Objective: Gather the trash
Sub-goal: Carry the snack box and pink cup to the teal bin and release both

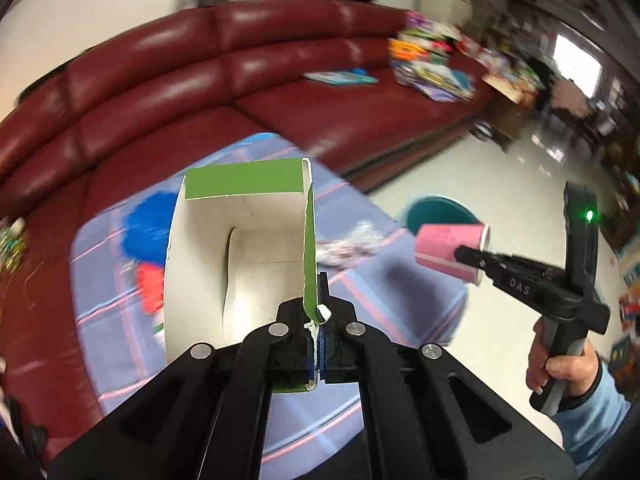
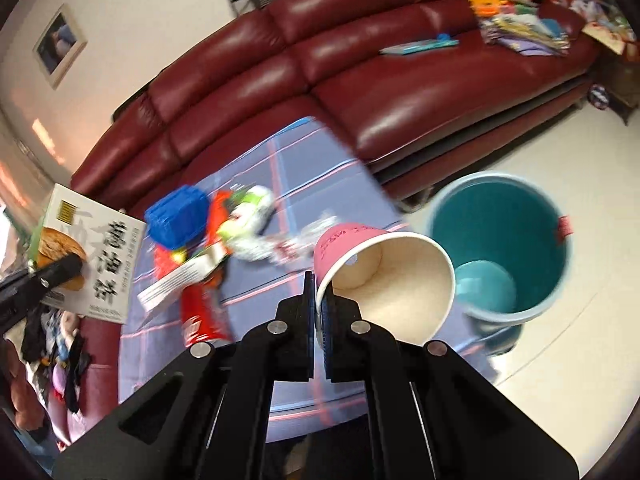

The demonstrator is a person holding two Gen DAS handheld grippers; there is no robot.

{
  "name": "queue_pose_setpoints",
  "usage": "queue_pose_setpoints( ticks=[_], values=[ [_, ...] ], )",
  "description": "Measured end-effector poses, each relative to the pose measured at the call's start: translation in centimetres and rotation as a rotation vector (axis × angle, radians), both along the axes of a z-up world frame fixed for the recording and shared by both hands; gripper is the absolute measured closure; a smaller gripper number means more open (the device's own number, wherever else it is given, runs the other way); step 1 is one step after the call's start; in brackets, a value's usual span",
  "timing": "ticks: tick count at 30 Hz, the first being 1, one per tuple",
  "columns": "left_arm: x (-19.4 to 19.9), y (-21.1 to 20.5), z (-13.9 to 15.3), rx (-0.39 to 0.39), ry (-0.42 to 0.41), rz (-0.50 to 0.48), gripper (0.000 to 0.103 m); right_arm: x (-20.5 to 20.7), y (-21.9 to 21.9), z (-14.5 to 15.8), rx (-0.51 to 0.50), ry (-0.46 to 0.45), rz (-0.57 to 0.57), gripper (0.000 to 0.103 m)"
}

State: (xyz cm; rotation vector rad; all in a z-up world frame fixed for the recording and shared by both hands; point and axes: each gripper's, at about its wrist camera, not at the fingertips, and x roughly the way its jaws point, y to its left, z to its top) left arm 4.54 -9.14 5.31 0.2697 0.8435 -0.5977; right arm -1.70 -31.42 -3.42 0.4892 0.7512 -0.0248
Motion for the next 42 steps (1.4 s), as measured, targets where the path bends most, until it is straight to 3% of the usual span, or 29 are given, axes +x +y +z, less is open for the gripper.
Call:
queue_pose_setpoints(
  ticks=[6, 10, 18, 20, 27, 30, 34, 42],
  values=[
    [1.7, -11.2, -4.0, -0.044, 0.097, -0.184, 0.102, -1.7, -6.4, -0.5, -0.050, 0.035, -0.130, 0.100],
    [2.8, -17.9, -7.6, -0.024, 0.170, -0.272, 0.102, -2.9, -10.3, -2.1, -0.042, 0.077, -0.212, 0.100],
    [4.7, -28.1, -14.6, 0.040, 0.276, -0.367, 0.101, -3.5, -14.9, -5.5, -0.017, 0.166, -0.298, 0.100],
    [4.7, -29.8, -15.4, 0.055, 0.259, -0.386, 0.092, -3.6, -15.6, -6.0, -0.015, 0.182, -0.312, 0.100],
    [5.0, -33.3, -17.1, 0.090, 0.251, -0.422, 0.075, -3.0, -17.2, -7.1, -0.008, 0.219, -0.325, 0.100],
    [5.4, -33.3, -16.2, 0.075, 0.230, -0.412, 0.057, -2.6, -17.5, -7.2, -0.003, 0.224, -0.327, 0.100],
    [6.1, -33.6, -14.3, 0.020, 0.232, -0.416, 0.055, -2.3, -17.8, -7.4, -0.001, 0.230, -0.323, 0.100],
    [6.8, -31.7, -14.6, 0.062, 0.242, -0.358, 0.053, -0.7, -17.7, -8.0, 0.026, 0.236, -0.273, 0.100]
  ],
)
